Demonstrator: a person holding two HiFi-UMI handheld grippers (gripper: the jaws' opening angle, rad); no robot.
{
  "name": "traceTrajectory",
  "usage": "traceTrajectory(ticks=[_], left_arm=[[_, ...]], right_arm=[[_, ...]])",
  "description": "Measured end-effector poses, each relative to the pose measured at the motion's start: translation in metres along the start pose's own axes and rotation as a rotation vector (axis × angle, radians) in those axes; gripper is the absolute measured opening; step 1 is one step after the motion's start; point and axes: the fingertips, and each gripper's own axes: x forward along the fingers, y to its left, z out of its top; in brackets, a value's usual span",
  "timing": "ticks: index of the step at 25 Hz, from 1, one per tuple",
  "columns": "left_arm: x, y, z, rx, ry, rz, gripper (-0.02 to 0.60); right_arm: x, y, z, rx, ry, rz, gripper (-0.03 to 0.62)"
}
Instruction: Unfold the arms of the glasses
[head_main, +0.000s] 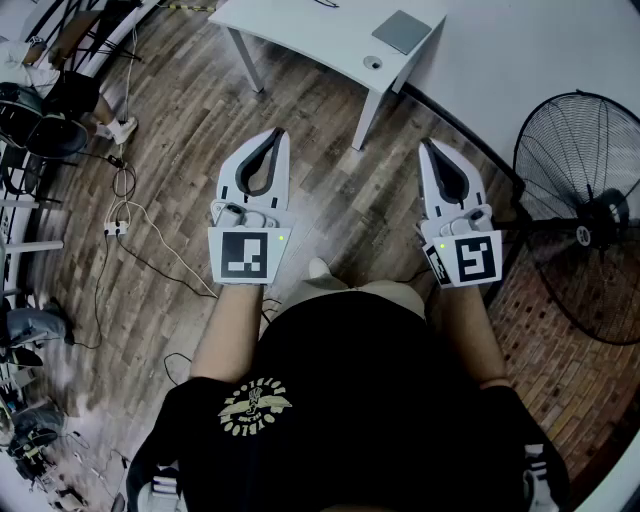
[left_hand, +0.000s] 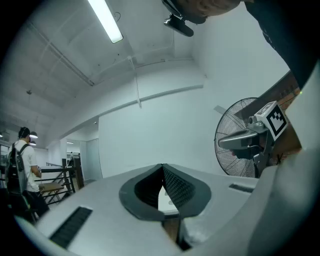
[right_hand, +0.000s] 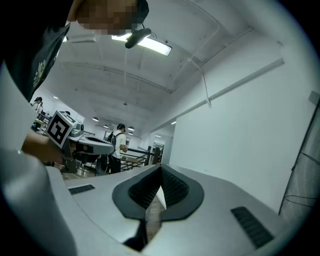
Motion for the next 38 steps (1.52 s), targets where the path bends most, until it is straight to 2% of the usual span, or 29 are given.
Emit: traceTrajectory(ticks=[6, 13, 19, 27, 31, 38], left_arm=[[-0.003, 0.024, -0.008, -0.005, -0.011, -0.003, 0.006], [-0.022, 0.052, 0.0, -0.015, -0.06, 0.053, 0.006], [-0.013, 0.046, 0.003, -0.017, -0.053, 0.036, 0.006], [0.019, 0.06, -0.014, -0.052, -0.022, 0.082, 0.006], [0.043, 0.068, -0.018, -0.031, -0.003, 0.095, 0.006], [0.078, 0.082, -0.029, -0.092, 0.005, 0.109, 0.006]], right_arm=[[0.021, 0.012, -0.002, 0.011, 0.0, 0.001, -0.005], [0.028, 0.024, 0.018, -0.008, -0.048, -0.005, -0.005], [0.024, 0.009, 0.022, 0.016, -0.051, -0.032, -0.005], [0.052, -0.021, 0.002, 0.057, -0.039, -0.019, -0.005], [0.072, -0.038, -0.009, 0.075, -0.043, -0.008, -0.005], [0.104, -0.064, -0.024, 0.071, -0.036, -0.007, -0.005]])
